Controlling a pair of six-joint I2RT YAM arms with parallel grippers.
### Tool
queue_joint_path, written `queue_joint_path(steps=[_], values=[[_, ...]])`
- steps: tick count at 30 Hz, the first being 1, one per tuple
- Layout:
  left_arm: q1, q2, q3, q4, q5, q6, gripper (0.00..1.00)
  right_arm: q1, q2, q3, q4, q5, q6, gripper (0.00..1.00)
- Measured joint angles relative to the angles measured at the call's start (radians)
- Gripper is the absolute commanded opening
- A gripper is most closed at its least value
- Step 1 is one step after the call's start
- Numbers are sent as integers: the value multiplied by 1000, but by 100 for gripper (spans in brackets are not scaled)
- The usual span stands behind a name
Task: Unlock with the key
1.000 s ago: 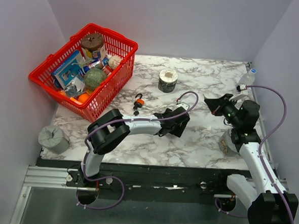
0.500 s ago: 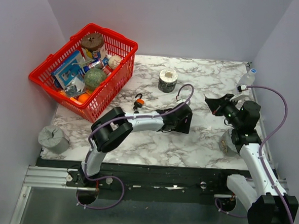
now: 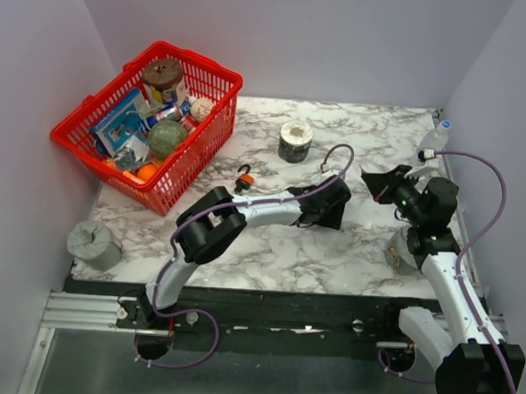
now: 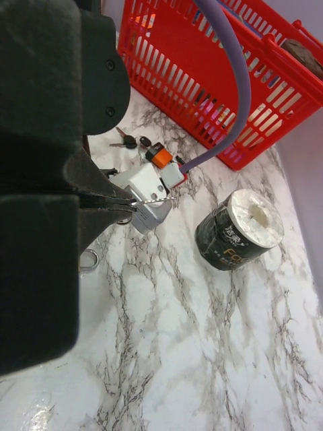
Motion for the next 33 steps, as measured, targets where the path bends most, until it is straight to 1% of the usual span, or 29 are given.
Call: queue_joint_path(steps=[5,7,13,26,29,33], values=[[1,50,86,-60,-61,39,69,0,0,0,0,2,0,1],[3,56,97,-68,-75,45,67,0,0,0,0,2,0,1],[3,70,117,-85,-96,81,65,0,0,0,0,2,0,1],[-1,138,229,-170,-166,149,63,0,0,0,-1,2,0,1],[-5,140,231,-180,-178,159,62,0,0,0,-1,2,0,1],[-7,126,197,-159,-190,175,62,0,0,0,-1,3,0,1]])
